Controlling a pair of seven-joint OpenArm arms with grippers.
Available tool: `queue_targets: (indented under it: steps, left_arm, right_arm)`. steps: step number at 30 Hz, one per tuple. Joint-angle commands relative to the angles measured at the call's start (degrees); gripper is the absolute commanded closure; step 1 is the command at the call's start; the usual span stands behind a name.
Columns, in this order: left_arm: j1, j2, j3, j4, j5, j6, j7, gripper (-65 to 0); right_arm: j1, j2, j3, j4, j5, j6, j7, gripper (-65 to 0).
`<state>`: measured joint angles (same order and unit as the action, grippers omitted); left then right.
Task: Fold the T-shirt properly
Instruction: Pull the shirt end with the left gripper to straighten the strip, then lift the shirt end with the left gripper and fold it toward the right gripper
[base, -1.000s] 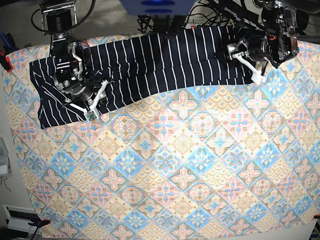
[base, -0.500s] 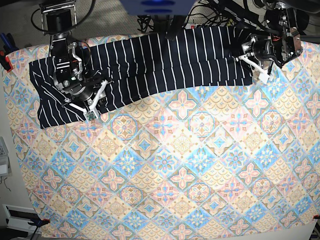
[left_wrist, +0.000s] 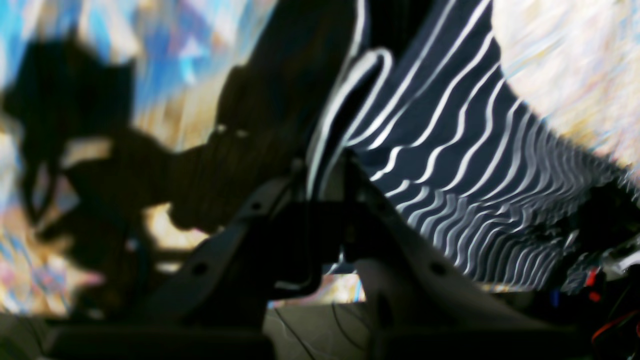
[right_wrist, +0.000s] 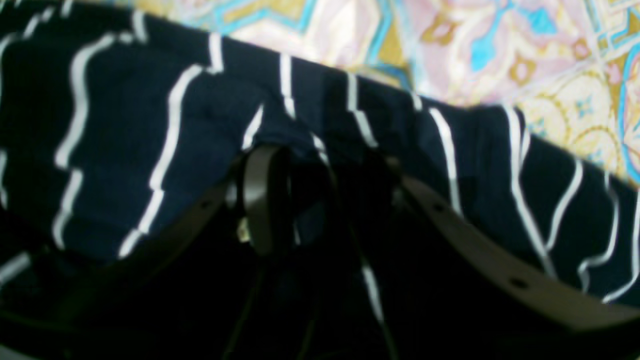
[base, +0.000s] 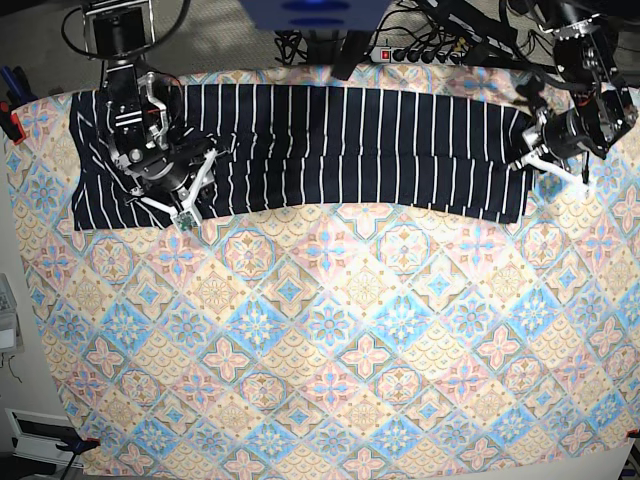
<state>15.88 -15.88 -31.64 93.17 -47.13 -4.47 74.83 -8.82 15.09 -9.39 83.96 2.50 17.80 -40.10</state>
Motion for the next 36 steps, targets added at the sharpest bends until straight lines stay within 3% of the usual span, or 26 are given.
queue_targets:
  steps: [1, 7, 9, 14, 18, 25, 30, 36]
  left_arm:
    - [-0.7, -1.0, -0.6, 0.8, 0.0, 0.2, -0.8, 0.0]
    - [-1.7, -0.7, -2.8, 1.6, -0.9, -0.2, -0.7, 0.0]
    - [-0.8, -0.1, -1.9, 3.8, -3.7, -0.2, -0.6, 0.0]
    - [1.0, 5.1, -1.2, 10.6, -8.9, -0.3, 1.4, 0.0]
    - [1.9, 8.9, 4.5, 14.4, -10.6, -0.3, 1.3, 0.0]
    - [1.3, 16.4, 14.3, 14.5, -9.9, -0.3, 1.0, 0.0]
    - [0.2, 21.2, 21.0, 14.5, -2.6, -0.3, 0.2, 0.0]
    - [-1.4, 20.6, 24.5, 14.4, -1.4, -0.3, 0.6, 0.0]
  right_arm:
    - [0.5, 0.6, 0.2, 1.3, -1.1, -0.1, -1.3, -24.6]
    - [0.4, 0.4, 0.1, 3.7, -0.9, -0.1, -1.4, -24.6]
    - [0.4, 0.4, 0.2, 3.7, -0.9, -0.1, -1.4, -24.6]
    - [0.4, 0.4, 0.4, 3.7, -0.9, -0.1, -1.3, -24.6]
    - [0.4, 0.4, 0.6, 3.7, -0.9, -0.1, -1.1, -24.6]
    - [-0.8, 0.7, 0.6, 5.9, -0.9, -0.1, -0.9, -24.6]
    - [-1.2, 1.0, 2.6, 7.2, -0.9, -0.1, -0.9, -24.6]
    - [-1.9, 1.1, 7.6, 7.9, -0.9, -0.1, -0.9, -24.6]
